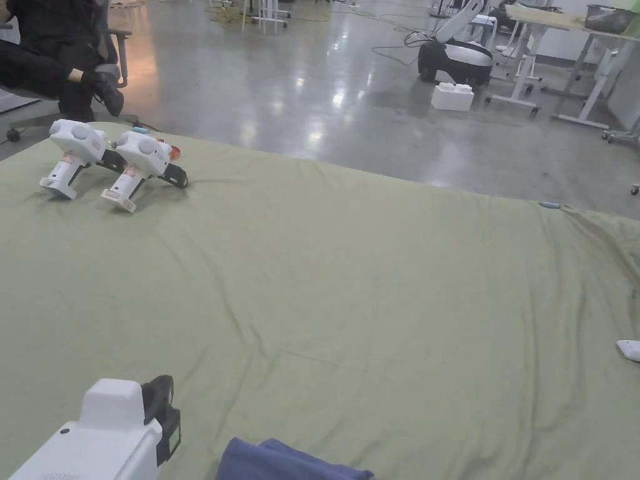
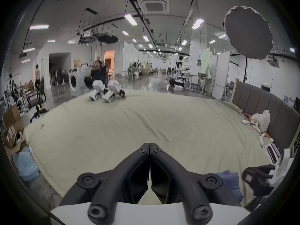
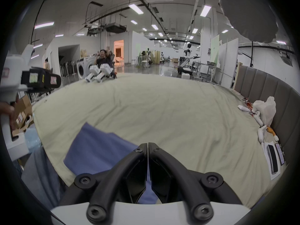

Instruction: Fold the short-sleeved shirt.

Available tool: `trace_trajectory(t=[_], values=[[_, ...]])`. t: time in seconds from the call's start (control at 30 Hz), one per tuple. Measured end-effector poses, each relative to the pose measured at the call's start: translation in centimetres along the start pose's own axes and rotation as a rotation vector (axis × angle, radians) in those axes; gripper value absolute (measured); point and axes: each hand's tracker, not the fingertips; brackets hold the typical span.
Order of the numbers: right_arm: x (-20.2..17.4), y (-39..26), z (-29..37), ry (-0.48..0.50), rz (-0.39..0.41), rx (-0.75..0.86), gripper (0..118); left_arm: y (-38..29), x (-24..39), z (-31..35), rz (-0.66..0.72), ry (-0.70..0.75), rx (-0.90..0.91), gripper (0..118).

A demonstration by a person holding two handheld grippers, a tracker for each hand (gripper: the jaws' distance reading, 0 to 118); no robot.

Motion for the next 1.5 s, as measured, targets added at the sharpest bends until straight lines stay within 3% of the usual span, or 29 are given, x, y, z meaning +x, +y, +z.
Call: trace_trajectory(t=[0.2, 0.23, 0.33, 0.43, 0.47, 0.53, 0.63, 0.8, 1.0, 1.1, 1.13, 1.17, 1.23, 1.43, 1.5], values=[[-0.3, -2.9, -3.0, -0.038, 0.038, -0.080, 1, -2.0, -2.3, -0.2, 0.119, -0.119, -0.161, 6], [-0.1, -3.2, -3.1, -0.038, 0.037, -0.076, 1, -2.1, -2.8, -0.5, 0.146, -0.153, -0.199, 15], [-0.1, -3.3, -3.1, -0.054, 0.075, -0.055, 1, -2.2, -4.4, -1.4, 0.256, -0.280, -0.284, 25], [0.3, -3.5, -3.3, -0.059, 0.041, -0.057, 1, -2.2, -5.8, -2.8, 0.312, -0.380, -0.357, 66], [0.6, -3.7, -3.4, -0.060, 0.029, -0.057, 1, -2.2, -6.3, -3.4, 0.321, -0.423, -0.378, 74], [0.9, -3.7, -3.4, -0.063, 0.019, -0.059, 1, -2.2, -7.0, -4.6, 0.348, -0.502, -0.444, 83], [1.0, -3.3, -3.1, -0.058, 0.008, -0.063, 1, -2.6, -7.7, -6.8, 0.397, -0.647, -0.549, 86], [1.3, -3.6, -3.4, -0.051, 0.002, -0.067, 1, -3.8, -6.9, -10.3, 0.491, -0.723, -0.683, 86], [1.4, -3.5, -3.4, -0.043, 0.007, -0.073, 1, -5.3, -4.7, -13.0, 0.477, -0.854, -0.785, 82], [1.5, -3.6, -3.4, -0.043, 0.002, -0.073, 1, -6.0, -4.1, -14.0, 0.511, -0.887, -0.805, 60], [1.4, -3.6, -3.4, -0.044, 0.003, -0.073, 1, -6.1, -3.7, -14.2, 0.508, -0.873, -0.807, 46], [1.4, -3.6, -3.4, -0.046, 0.003, -0.074, 1, -6.3, -3.5, -14.5, 0.488, -0.830, -0.806, 40], [1.5, -3.7, -3.4, -0.044, 0.002, -0.072, 1, -6.6, -2.0, -12.6, 0.515, -0.844, -0.791, 32], [1.3, -3.7, -3.5, -0.041, 0.034, -0.066, 1, -6.4, -3.5, -11.7, 0.565, -0.876, -0.747, 24], [1.8, -3.0, -3.0, -0.013, -0.004, -0.063, 1, -5.9, -4.1, -11.6, 0.576, -0.881, -0.741, 23]])
